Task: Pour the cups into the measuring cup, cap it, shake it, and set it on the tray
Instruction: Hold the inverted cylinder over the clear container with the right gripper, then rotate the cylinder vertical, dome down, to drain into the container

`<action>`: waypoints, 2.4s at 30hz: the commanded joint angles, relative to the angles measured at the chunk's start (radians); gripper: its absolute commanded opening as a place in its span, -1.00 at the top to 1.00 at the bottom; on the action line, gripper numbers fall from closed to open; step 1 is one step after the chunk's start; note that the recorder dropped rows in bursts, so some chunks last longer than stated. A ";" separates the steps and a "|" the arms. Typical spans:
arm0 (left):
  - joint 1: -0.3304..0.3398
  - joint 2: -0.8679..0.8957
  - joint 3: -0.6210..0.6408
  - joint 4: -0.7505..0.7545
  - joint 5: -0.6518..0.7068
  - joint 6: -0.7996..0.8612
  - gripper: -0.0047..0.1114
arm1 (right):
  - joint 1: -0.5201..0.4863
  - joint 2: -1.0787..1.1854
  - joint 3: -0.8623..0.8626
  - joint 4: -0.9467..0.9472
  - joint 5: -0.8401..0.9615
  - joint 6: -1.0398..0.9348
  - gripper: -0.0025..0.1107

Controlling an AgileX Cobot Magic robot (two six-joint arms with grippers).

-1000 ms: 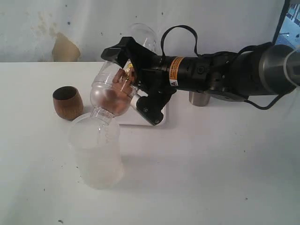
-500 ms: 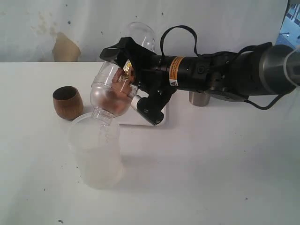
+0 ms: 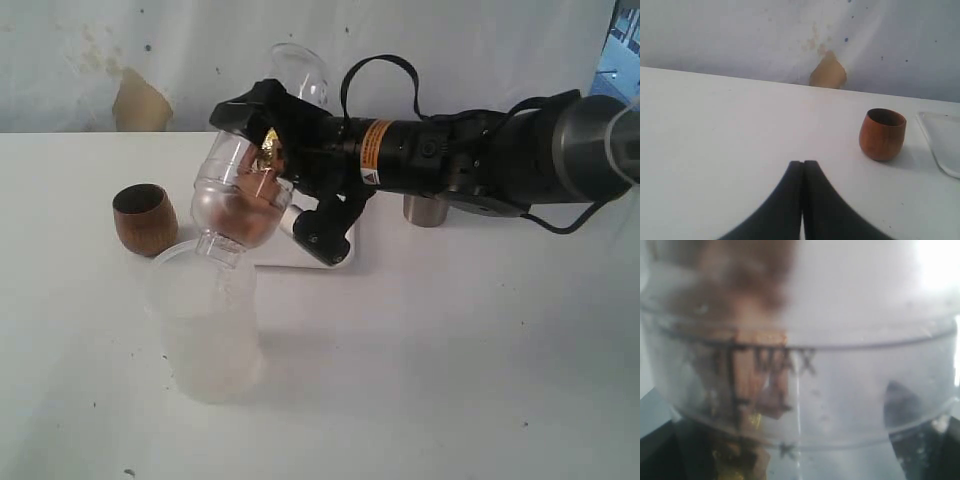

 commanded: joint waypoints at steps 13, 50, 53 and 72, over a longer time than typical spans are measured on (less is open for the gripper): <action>0.000 -0.006 0.004 -0.001 -0.007 -0.002 0.92 | 0.001 -0.017 -0.012 0.019 -0.053 -0.055 0.96; 0.000 -0.006 0.004 -0.001 -0.007 -0.002 0.92 | 0.001 -0.017 -0.012 0.021 -0.059 -0.170 0.96; 0.000 -0.006 0.004 -0.001 -0.007 -0.002 0.92 | 0.001 -0.017 -0.012 0.021 -0.074 -0.170 0.96; 0.000 -0.006 0.004 -0.001 -0.007 -0.002 0.92 | 0.001 -0.012 -0.012 0.093 -0.119 -0.168 0.96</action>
